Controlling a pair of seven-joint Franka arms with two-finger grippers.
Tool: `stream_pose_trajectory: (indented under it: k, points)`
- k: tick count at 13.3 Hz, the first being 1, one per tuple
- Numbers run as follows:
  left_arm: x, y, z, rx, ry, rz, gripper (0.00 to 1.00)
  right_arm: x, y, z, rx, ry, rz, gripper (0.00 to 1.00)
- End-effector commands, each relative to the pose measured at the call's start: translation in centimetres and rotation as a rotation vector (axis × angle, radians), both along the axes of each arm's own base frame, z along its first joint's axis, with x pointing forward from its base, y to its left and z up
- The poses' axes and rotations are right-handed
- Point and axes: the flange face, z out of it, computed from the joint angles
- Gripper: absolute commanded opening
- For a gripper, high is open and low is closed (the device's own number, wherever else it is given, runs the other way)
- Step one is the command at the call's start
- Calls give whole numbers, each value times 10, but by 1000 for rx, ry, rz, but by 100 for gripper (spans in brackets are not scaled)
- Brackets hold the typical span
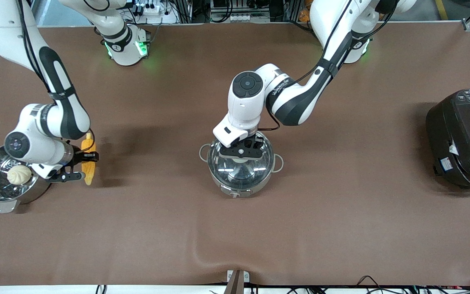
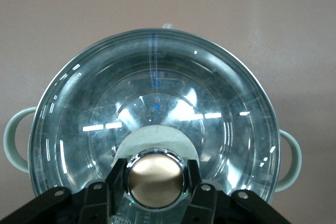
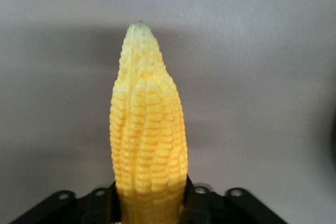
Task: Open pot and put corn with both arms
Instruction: 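Grasp the lid knob with the left gripper while the right gripper grasps the corn, then lift the lid aside with the left gripper while the right gripper carries corn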
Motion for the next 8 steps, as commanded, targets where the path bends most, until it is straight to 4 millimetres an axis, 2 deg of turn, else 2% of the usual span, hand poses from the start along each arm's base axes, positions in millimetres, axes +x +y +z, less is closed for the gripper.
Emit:
stream_pose_trajectory:
  k: [1,3,5,6,8]
  points:
    - [-1,8,48,10,-21,42,0,23,41,52,-6,-6,61,9]
    - [4,28,83,12,-21,73,0,32,75,70,0,-32,106,9]
    - [25,69,120,-26,-13,152,0,34,115,85,3,-62,153,10]
    - [41,103,135,-29,-16,201,0,34,142,98,-4,-88,136,10]
    - [74,160,137,-18,0,282,0,25,219,120,-32,-93,63,12]
